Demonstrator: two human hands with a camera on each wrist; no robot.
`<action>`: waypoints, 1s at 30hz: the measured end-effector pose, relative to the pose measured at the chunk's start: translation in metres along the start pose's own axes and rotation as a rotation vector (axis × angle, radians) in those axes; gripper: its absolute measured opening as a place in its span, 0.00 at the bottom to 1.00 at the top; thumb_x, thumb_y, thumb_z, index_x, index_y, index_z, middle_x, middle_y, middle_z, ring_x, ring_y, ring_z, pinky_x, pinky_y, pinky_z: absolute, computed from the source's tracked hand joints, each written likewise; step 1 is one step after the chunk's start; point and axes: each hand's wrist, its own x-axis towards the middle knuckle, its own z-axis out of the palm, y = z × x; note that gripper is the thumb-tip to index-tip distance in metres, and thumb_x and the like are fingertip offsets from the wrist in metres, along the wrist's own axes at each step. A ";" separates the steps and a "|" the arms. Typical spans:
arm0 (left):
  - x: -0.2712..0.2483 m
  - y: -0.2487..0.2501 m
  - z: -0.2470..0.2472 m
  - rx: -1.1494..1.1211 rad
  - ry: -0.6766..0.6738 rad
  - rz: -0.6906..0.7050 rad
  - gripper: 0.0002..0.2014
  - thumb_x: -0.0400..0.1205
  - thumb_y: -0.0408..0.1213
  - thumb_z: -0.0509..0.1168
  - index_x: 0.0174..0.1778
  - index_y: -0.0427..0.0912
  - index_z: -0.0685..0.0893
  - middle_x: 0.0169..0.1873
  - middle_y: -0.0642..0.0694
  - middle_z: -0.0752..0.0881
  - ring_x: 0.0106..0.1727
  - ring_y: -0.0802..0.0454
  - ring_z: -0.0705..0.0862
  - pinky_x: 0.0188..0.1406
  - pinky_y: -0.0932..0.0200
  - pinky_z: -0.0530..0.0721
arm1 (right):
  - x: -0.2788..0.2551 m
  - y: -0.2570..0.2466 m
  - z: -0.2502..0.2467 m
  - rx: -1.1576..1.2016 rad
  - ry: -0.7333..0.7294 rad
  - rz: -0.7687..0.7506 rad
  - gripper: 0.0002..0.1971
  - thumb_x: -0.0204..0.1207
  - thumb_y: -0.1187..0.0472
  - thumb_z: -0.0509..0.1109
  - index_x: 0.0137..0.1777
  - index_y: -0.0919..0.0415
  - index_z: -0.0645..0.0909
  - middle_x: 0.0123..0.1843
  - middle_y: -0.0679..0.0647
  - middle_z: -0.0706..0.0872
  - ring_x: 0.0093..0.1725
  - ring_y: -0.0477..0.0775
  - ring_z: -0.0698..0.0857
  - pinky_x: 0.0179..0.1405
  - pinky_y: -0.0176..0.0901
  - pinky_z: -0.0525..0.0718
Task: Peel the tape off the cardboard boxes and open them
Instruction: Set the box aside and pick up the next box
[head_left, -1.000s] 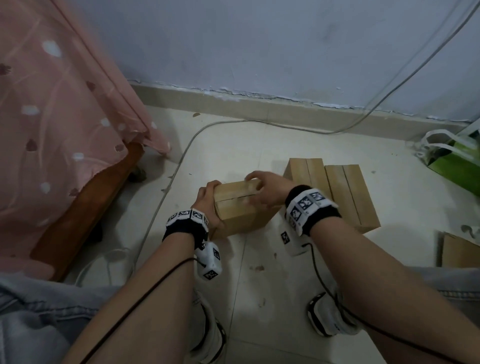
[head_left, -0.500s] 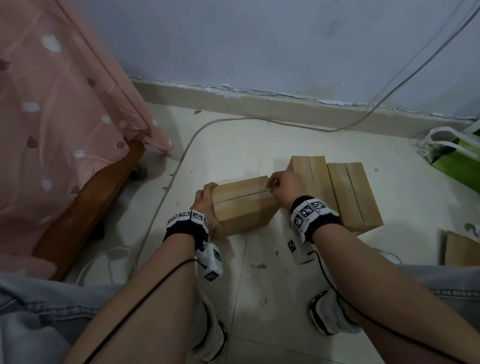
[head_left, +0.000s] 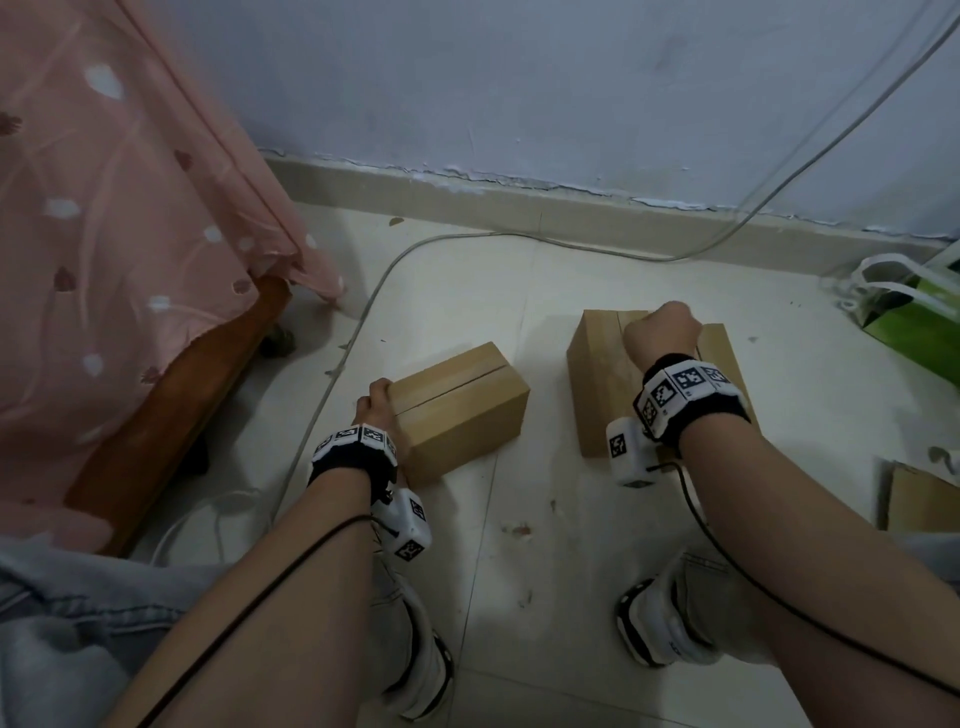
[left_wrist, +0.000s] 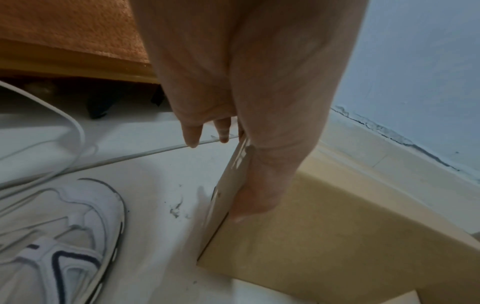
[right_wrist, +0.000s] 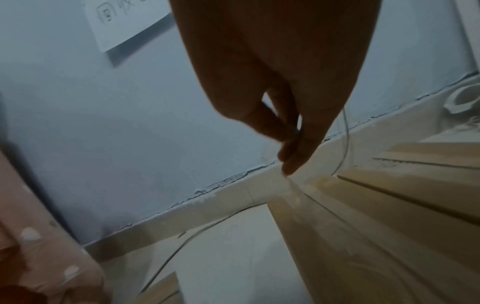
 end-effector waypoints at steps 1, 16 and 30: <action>0.000 0.002 -0.001 -0.010 -0.007 -0.003 0.49 0.71 0.26 0.74 0.81 0.51 0.52 0.74 0.38 0.64 0.69 0.32 0.74 0.66 0.41 0.76 | -0.003 -0.003 0.002 -0.028 -0.065 -0.024 0.11 0.77 0.72 0.59 0.33 0.64 0.70 0.41 0.62 0.78 0.42 0.61 0.80 0.29 0.43 0.73; 0.002 0.016 -0.007 -0.012 0.012 0.050 0.49 0.69 0.28 0.75 0.80 0.53 0.55 0.73 0.39 0.65 0.69 0.33 0.75 0.63 0.43 0.78 | -0.045 0.011 0.062 -0.283 -0.455 -0.267 0.09 0.74 0.65 0.77 0.48 0.71 0.85 0.44 0.62 0.90 0.45 0.59 0.89 0.50 0.50 0.88; 0.001 0.037 -0.012 0.021 -0.004 0.097 0.51 0.66 0.29 0.77 0.80 0.53 0.54 0.72 0.39 0.65 0.65 0.30 0.77 0.56 0.43 0.80 | -0.080 0.035 0.089 -0.587 -0.692 -0.364 0.07 0.82 0.71 0.59 0.51 0.71 0.79 0.58 0.67 0.84 0.53 0.66 0.86 0.54 0.52 0.86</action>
